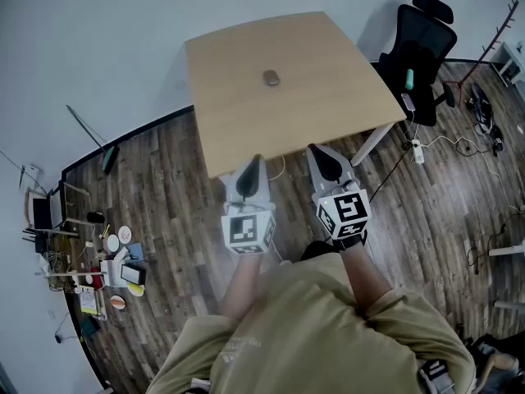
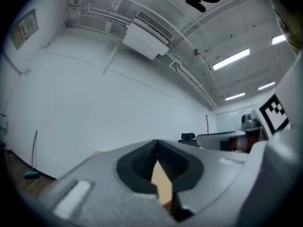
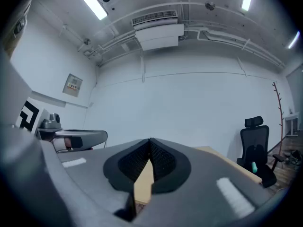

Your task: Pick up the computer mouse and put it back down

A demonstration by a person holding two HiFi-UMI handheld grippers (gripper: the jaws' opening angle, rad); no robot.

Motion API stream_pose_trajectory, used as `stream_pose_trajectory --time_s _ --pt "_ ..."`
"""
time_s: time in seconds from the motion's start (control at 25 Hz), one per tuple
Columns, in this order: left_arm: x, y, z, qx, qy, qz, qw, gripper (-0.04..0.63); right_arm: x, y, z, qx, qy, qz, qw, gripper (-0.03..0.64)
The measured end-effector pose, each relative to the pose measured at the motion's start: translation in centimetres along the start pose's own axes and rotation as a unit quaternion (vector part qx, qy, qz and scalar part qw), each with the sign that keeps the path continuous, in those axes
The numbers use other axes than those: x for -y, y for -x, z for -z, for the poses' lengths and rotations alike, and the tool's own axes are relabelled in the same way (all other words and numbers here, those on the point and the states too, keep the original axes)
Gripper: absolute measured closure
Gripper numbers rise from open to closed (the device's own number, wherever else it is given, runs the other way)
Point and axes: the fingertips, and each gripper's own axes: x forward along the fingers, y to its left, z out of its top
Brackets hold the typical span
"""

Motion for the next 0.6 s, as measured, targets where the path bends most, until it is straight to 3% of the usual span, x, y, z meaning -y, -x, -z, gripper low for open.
stream_pose_trajectory --time_s 0.24,0.4,0.6 --pt "-0.8 -1.6 1.6 -0.011 0.008 -0.020 0.9997 0.595 2.2 -1.7 0.4 -0.005 -0.009 0.001 1.000 0.612" --pt "-0.4 -4.4 2.4 -0.017 0.014 -0.026 0.9994 0.594 5.2 -3.5 1.3 0.002 -0.044 0.001 0.999 0.612" --pt "-1.2 -10.0 4.9 -0.034 0.020 -0.061 0.9973 0.594 10.3 -8.3 3.9 -0.005 -0.087 -0.026 0.996 0.612"
